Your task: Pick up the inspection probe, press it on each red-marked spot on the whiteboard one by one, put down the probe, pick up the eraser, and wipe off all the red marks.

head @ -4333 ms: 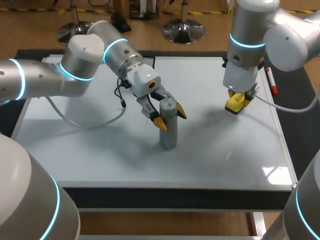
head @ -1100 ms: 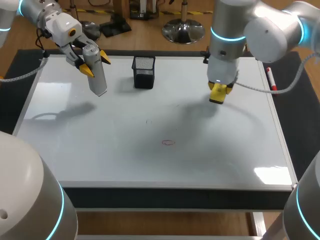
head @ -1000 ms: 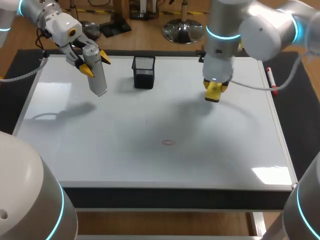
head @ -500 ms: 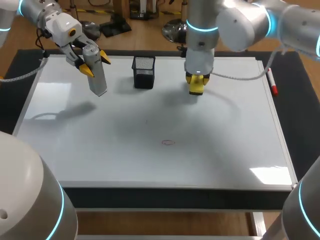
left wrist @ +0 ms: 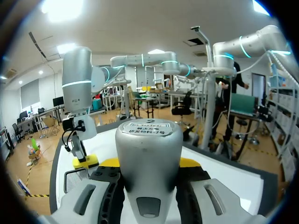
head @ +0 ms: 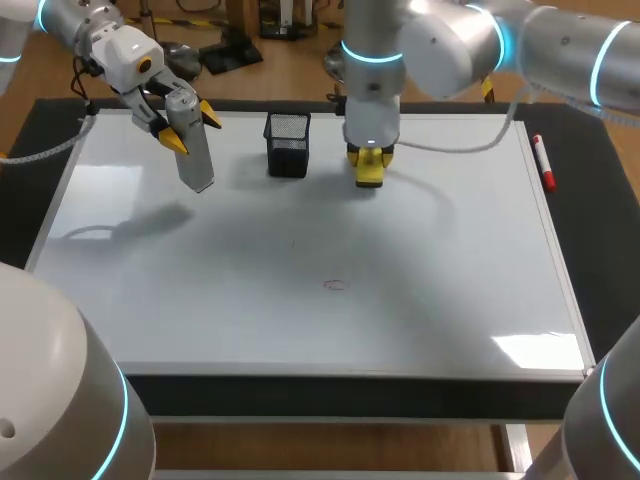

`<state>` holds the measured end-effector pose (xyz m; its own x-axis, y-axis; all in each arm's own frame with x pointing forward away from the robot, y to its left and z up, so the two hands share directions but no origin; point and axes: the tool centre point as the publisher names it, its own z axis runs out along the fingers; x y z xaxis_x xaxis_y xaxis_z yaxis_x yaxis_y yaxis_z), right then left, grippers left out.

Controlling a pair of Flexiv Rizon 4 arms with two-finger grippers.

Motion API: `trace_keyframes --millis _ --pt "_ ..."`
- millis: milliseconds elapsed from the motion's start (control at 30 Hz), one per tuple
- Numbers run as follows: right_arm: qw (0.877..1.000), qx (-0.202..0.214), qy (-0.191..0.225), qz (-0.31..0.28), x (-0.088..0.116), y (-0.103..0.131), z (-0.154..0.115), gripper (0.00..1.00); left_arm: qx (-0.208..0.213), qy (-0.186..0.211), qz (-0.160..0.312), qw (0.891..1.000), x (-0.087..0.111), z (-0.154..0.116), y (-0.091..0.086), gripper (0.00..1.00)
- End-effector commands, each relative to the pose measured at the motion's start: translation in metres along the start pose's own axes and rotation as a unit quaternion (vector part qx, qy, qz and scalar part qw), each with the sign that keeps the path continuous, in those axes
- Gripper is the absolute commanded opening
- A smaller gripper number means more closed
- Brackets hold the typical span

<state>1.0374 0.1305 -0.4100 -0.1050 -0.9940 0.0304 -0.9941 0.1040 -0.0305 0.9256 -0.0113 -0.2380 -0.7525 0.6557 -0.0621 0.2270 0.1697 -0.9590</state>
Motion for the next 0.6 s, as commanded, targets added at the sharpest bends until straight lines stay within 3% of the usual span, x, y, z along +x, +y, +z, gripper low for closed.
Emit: trace_keyframes --millis 33,600 --pt "1.000 -0.005 0.011 -0.009 -0.009 -0.007 0.006 0.00 0.001 0.003 0.001 1.000 -0.001 -0.002 0.000 0.00" --pt "0.999 -0.017 -0.008 -0.042 -0.015 -0.021 0.014 0.00 0.001 0.003 0.001 1.000 -0.001 -0.002 0.000 0.00"
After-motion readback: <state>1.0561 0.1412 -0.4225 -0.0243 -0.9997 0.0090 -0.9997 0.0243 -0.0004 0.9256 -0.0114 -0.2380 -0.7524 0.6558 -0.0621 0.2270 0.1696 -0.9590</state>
